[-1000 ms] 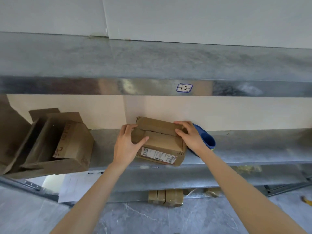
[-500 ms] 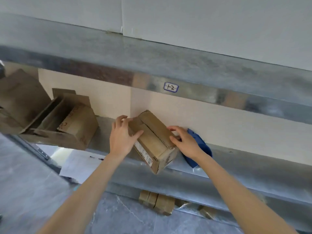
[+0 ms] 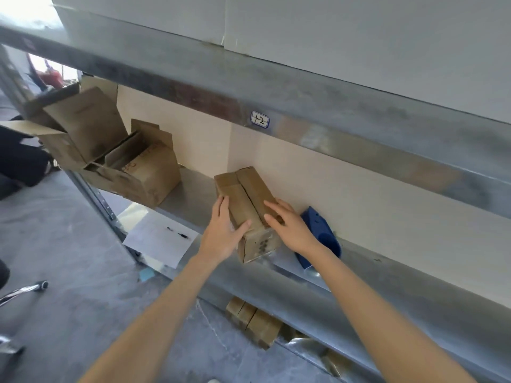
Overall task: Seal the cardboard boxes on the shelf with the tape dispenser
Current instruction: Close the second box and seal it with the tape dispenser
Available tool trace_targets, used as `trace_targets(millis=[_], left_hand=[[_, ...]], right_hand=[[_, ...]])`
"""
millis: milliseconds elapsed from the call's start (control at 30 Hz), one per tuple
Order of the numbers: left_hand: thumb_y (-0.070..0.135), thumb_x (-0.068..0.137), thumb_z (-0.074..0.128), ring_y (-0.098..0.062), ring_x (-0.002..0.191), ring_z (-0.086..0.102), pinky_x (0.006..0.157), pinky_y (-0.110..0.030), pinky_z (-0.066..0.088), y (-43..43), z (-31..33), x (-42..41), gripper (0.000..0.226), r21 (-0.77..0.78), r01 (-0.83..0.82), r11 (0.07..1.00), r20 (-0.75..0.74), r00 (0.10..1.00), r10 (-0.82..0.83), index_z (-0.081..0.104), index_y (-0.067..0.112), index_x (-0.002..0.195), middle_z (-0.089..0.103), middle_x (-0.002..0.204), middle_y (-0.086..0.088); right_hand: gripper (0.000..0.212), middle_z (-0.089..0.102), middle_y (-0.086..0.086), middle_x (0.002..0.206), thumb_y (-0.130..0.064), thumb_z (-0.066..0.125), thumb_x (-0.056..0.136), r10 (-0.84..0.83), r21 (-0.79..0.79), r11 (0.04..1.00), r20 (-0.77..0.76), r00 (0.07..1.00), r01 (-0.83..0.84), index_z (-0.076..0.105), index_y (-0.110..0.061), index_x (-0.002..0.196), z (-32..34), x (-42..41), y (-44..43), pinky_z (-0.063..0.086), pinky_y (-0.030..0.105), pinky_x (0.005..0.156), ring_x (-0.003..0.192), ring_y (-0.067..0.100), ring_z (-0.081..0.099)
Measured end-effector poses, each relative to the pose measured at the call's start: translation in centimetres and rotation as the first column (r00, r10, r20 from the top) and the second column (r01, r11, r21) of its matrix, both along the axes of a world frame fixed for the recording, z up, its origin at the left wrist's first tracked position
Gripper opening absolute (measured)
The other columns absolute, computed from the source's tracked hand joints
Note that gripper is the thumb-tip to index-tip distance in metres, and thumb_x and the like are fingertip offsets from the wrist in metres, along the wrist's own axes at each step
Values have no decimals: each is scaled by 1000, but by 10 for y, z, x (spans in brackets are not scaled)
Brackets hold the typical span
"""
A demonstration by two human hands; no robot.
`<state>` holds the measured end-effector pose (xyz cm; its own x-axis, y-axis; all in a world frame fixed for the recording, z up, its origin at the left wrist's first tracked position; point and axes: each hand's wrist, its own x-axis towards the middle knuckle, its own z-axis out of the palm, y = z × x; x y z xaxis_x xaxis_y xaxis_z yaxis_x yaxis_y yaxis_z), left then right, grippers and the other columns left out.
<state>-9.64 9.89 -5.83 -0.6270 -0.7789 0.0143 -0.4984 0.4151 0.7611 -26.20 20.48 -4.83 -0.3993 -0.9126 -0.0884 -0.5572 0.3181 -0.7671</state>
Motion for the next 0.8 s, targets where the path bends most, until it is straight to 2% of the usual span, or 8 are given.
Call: trace_targets(millis=[167, 233, 300, 367, 467, 633, 733, 800], left_hand=[[56, 96, 52, -22, 144, 35, 113, -44, 36, -9, 14, 8, 78, -72, 11, 997, 89, 996, -4, 21, 17, 157, 21, 164, 1], [57, 98, 48, -24, 142, 39, 113, -50, 36, -11, 18, 11, 74, -141, 7, 990, 148, 989, 14, 23, 19, 156, 27, 162, 0], [57, 99, 45, -24, 142, 38, 112, -50, 32, -11, 19, 14, 71, -203, 12, 979, 176, 984, 24, 26, 19, 155, 31, 160, -1], [57, 98, 45, -24, 143, 37, 113, -48, 31, -9, 17, 16, 70, -233, 23, 972, 184, 983, 21, 27, 19, 155, 32, 160, -1], [58, 97, 47, -25, 140, 40, 112, -49, 34, -5, 14, 20, 75, -236, 39, 971, 185, 983, 6, 20, 21, 157, 31, 160, -1], [62, 95, 45, -26, 138, 43, 111, -47, 39, -1, 13, 28, 78, -259, 48, 965, 200, 980, 5, 18, 23, 157, 33, 159, -2], [62, 95, 45, -24, 140, 40, 113, -44, 34, 0, 13, 34, 78, -281, 60, 958, 221, 975, 4, 19, 22, 157, 32, 159, -1], [60, 96, 46, -23, 143, 37, 116, -43, 31, -1, 14, 37, 77, -298, 65, 952, 230, 973, 5, 20, 21, 157, 31, 160, -1]], right_hand=[[45, 37, -5, 153, -40, 41, 105, -107, -78, 992, -130, 986, 98, 40, -31, 148, 2, -11, 29, 24, 21, 107, 142, 12, 32], [46, 40, -3, 151, -38, 41, 105, -141, -16, 990, -238, 961, 142, 40, -26, 149, -1, -21, 46, 27, 20, 104, 139, 15, 35], [47, 43, 4, 147, -37, 41, 105, -147, 62, 982, -354, 924, 180, 38, -24, 149, -8, -32, 60, 35, 29, 105, 134, 22, 39], [48, 46, 9, 141, -37, 42, 104, -155, 125, 966, -420, 894, 226, 35, -25, 150, -16, -38, 70, 43, 38, 101, 128, 28, 43], [54, 46, 12, 138, -42, 43, 103, -128, 230, 935, -490, 862, 269, 28, -27, 153, -30, -40, 78, 49, 41, 91, 120, 30, 48], [62, 52, 14, 131, -44, 51, 99, -123, 300, 922, -379, 917, 247, 21, -32, 153, -43, -38, 73, 51, 36, 80, 104, 30, 59], [63, 65, 15, 103, -33, 51, 101, -83, 345, 920, -297, 951, 188, 16, -31, 153, -47, -40, 65, 55, 39, 71, 81, 27, 64], [63, 60, 11, 78, -25, 51, 102, -89, 372, 909, -266, 960, 187, 16, -31, 153, -49, -45, 62, 52, 37, 61, 66, 25, 60]])
